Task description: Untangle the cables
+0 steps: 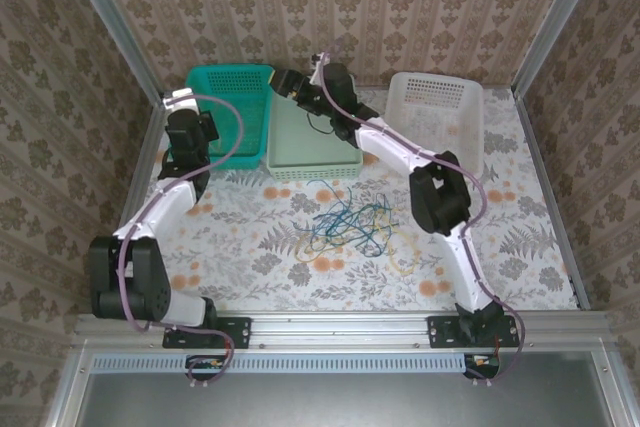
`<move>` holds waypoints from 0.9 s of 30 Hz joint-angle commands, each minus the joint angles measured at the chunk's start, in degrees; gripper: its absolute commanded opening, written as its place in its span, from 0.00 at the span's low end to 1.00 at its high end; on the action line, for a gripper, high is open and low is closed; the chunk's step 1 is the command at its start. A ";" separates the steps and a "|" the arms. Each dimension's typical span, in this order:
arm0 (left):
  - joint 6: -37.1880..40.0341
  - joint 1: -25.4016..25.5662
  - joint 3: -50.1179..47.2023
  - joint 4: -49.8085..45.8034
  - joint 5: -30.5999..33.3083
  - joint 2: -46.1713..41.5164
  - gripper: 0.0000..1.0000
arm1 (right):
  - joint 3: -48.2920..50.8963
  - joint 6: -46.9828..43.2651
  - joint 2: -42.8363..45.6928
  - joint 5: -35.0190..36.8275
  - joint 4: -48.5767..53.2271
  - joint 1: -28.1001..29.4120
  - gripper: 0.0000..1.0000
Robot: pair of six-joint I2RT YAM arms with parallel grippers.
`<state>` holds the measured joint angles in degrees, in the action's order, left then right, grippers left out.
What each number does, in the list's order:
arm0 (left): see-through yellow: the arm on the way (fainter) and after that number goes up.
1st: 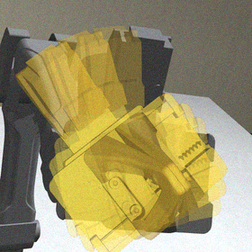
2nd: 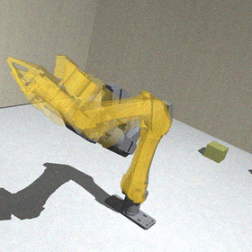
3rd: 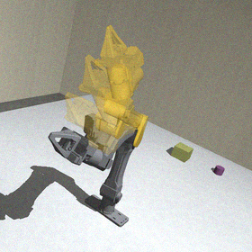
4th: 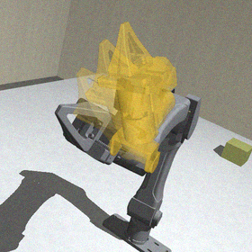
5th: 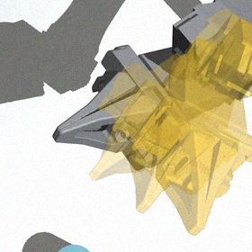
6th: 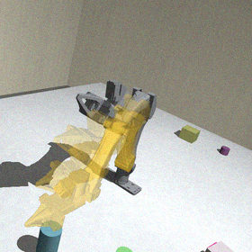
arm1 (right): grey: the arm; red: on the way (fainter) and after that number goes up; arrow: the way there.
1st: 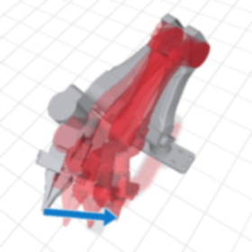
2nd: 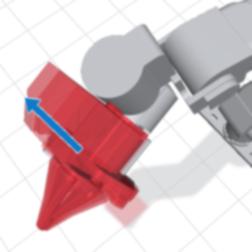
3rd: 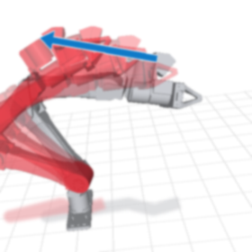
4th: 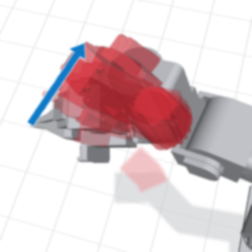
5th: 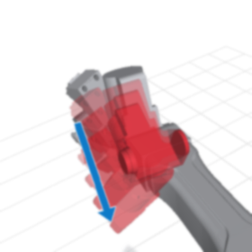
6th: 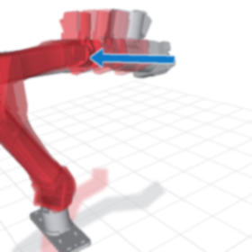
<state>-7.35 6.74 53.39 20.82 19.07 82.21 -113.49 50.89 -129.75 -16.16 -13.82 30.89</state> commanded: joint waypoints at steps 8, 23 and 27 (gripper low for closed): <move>-7.03 0.18 10.24 -7.83 -6.19 10.02 0.24 | 19.55 -14.20 19.23 0.58 3.53 -0.81 0.89; -10.75 4.29 14.22 -29.17 0.99 -1.52 0.91 | 37.38 -21.69 37.94 3.08 14.46 -5.15 0.90; -11.10 4.07 15.15 -31.79 -1.61 -3.25 0.92 | 40.40 -24.10 41.79 3.99 19.05 -5.85 0.90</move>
<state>-17.06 11.16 66.92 -6.48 17.93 79.79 -75.05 29.87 -91.13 -13.85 0.47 25.28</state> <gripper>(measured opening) 0.914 0.898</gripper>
